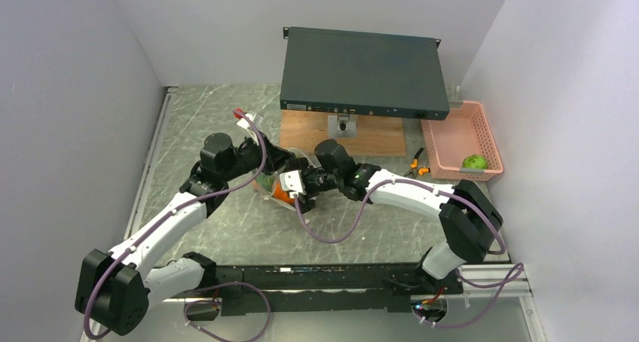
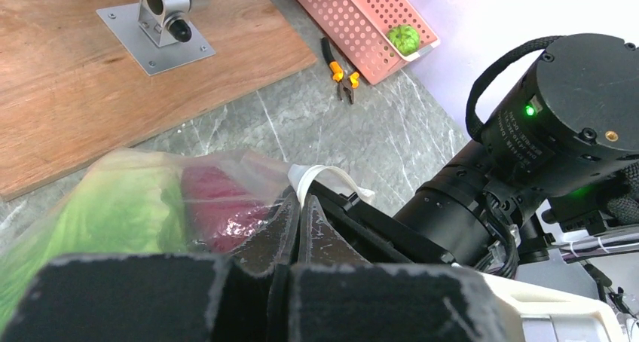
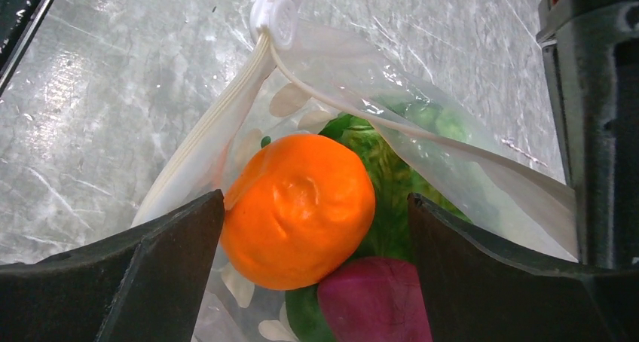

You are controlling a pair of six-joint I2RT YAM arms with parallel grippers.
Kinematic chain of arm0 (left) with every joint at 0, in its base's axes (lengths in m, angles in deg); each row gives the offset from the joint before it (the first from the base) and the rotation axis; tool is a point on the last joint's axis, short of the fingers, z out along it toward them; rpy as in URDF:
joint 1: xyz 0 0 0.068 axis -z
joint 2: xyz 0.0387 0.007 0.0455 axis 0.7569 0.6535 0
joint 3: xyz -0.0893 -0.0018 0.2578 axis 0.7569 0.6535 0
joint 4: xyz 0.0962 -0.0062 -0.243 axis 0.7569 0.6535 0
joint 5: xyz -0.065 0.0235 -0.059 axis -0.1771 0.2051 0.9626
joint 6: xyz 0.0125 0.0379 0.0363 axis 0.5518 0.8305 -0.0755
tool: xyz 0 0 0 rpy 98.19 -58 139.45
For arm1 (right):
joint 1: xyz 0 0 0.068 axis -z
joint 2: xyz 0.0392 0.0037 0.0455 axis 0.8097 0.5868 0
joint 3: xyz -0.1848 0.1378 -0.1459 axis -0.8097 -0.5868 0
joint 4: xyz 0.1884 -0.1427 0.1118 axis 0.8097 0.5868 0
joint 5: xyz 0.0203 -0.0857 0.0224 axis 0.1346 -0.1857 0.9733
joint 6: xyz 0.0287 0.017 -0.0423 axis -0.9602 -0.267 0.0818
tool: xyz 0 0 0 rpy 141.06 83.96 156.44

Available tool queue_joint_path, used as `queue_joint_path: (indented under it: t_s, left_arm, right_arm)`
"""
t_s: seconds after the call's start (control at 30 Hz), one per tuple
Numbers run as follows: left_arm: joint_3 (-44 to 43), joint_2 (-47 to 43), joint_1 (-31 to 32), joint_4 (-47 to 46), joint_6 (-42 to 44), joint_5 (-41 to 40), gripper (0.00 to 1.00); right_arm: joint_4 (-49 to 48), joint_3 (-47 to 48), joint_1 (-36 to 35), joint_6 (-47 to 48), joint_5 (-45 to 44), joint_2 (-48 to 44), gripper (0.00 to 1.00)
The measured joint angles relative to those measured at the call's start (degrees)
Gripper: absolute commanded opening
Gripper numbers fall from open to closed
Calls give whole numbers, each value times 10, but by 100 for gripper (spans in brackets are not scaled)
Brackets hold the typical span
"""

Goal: Open the zip-top bag and remove the fake food
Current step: Pick up the fake fruit from the zipper food storage bag.

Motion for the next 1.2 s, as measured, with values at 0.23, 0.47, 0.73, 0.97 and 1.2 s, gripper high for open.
queue_joint_path:
  t_s: [0.23,0.47,0.73,0.97,1.2]
  left_arm:
    - [4,0,1,-7,-2,0,0]
    - [5,0,6,-11,-10,4,0]
    - [8,0,10,-12,-12,7,0]
    - [9,0,11,-12,-12,7,0]
    - [9,0,11,-12,-12,6,0]
  right_arm:
    - [-19,-15,-3,0,-14,9,93]
    - [-30,-32,-3,0,-27,11,88]
    - [-41,-40,-3,-2,-28,14,62]
    - [-46,-41,-3,-6,-28,14,35]
    - [-49,-41,-3,-25,-22,14,21]
